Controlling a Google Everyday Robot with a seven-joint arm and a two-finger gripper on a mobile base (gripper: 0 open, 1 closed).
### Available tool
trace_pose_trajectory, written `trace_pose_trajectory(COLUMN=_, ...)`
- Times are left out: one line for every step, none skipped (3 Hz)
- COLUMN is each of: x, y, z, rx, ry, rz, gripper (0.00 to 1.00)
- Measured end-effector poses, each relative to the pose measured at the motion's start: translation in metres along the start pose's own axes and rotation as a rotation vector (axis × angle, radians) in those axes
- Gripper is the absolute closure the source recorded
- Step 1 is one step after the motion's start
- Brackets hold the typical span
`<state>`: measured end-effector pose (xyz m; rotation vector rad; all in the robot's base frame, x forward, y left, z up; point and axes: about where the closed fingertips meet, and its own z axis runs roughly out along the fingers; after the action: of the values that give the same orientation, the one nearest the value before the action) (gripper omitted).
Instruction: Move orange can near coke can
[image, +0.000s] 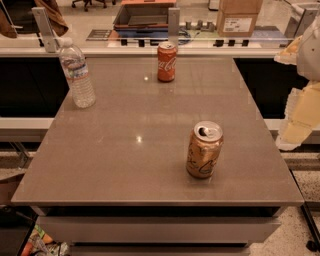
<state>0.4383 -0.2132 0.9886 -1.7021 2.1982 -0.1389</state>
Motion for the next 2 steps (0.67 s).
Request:
trace_pose_trajectory(x=0.0, y=0.0, z=0.0, rx=0.0, ry=0.0, rz=0.0, gripper=0.0)
trace_pose_trajectory(x=-0.0026, y=0.0017, z=0.0005, rx=0.003, ry=-0.033, rz=-0.006, gripper=0.0)
